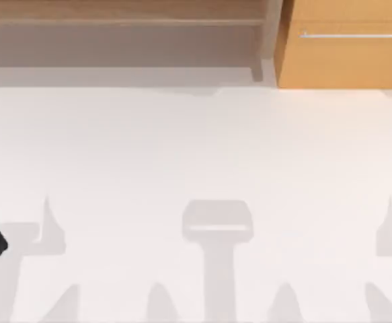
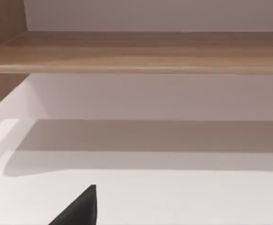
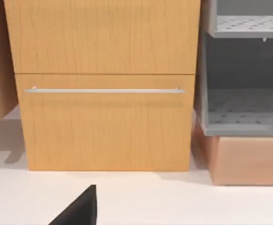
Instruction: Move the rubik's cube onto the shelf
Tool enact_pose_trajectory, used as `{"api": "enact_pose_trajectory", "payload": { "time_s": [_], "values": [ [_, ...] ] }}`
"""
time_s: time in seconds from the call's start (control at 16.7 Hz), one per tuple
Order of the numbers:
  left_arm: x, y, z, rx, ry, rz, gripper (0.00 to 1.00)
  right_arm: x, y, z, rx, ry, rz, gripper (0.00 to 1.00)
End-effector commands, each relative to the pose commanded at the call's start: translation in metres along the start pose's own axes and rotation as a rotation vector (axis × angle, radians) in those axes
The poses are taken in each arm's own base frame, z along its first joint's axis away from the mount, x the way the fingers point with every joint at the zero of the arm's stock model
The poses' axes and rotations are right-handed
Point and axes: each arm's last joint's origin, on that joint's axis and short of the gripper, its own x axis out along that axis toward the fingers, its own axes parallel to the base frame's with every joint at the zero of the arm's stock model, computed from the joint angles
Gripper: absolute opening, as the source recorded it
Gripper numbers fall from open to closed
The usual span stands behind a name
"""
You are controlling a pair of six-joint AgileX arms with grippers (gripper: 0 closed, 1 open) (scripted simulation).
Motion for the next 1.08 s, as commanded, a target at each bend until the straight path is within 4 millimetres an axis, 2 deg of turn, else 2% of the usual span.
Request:
{"api": "enact_pose_trajectory", "payload": {
  "time_s": [0.24,0.42,0.6,0.84,1.08],
  "values": [
    [0.0,0.0,0.0,0.0,0.0,0.0,1.0,0.001,0.001,0.005,-0.021,-0.009,0.006,1.0],
    [0.0,0.0,0.0,0.0,0.0,0.0,1.0,0.005,0.003,0.021,-0.104,-0.031,0.022,1.0],
    [0.0,0.0,0.0,0.0,0.0,0.0,1.0,0.018,0.006,0.045,-0.239,-0.05,0.033,1.0],
    [0.0,0.0,0.0,0.0,0.0,0.0,1.0,0.055,0.012,0.075,-0.472,-0.061,0.035,1.0],
    [0.0,0.0,0.0,0.0,0.0,0.0,1.0,0.116,0.024,0.088,-0.741,-0.058,0.026,1.0]
  ]
}}
